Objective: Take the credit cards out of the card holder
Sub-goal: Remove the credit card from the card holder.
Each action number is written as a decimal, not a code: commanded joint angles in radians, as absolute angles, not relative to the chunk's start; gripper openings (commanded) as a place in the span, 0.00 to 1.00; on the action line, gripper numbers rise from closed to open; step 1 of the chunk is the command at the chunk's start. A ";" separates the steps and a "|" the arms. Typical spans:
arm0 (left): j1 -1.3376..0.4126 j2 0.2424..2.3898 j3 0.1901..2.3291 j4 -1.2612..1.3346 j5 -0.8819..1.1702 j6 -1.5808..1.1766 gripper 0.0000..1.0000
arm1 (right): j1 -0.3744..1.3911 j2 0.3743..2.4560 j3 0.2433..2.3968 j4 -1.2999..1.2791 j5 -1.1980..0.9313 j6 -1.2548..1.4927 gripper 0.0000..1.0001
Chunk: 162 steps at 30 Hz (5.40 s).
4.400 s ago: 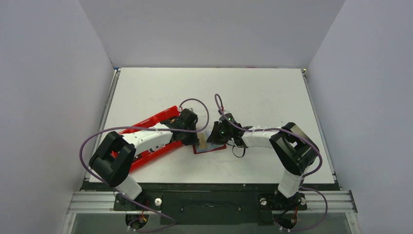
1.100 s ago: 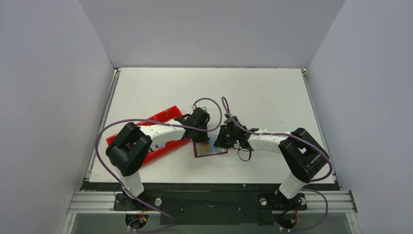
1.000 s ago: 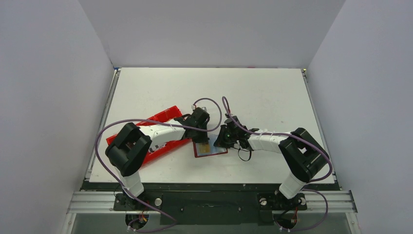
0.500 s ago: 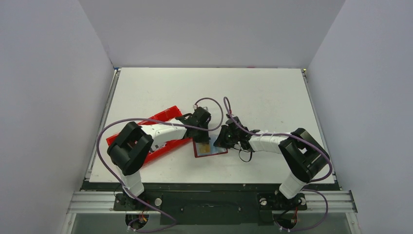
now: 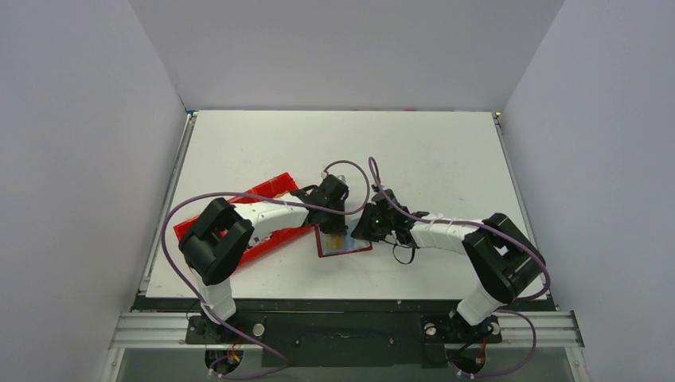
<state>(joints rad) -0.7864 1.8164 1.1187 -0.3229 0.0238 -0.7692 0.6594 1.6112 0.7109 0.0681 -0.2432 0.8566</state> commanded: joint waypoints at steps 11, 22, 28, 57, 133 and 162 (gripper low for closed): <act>-0.791 1.814 1.178 -0.267 0.085 -0.759 0.01 | 0.692 1.411 0.746 -0.071 -0.099 0.776 0.18; -0.789 1.850 1.212 -0.260 0.116 -0.750 0.02 | 0.811 1.387 0.754 -0.097 0.052 0.753 0.22; -0.789 1.877 1.240 -0.263 0.136 -0.739 0.02 | 0.880 1.360 0.753 -0.113 0.152 0.740 0.26; -0.782 1.856 1.337 -0.275 0.210 -0.667 0.12 | 1.056 1.290 0.672 0.088 0.303 0.670 0.19; -0.739 1.687 0.997 -0.364 -0.071 -0.714 0.07 | 0.700 1.699 0.689 0.315 -0.277 0.920 0.30; -0.758 1.621 0.996 -0.424 -0.135 -0.733 0.08 | 0.658 1.721 0.630 0.409 -0.336 0.969 0.28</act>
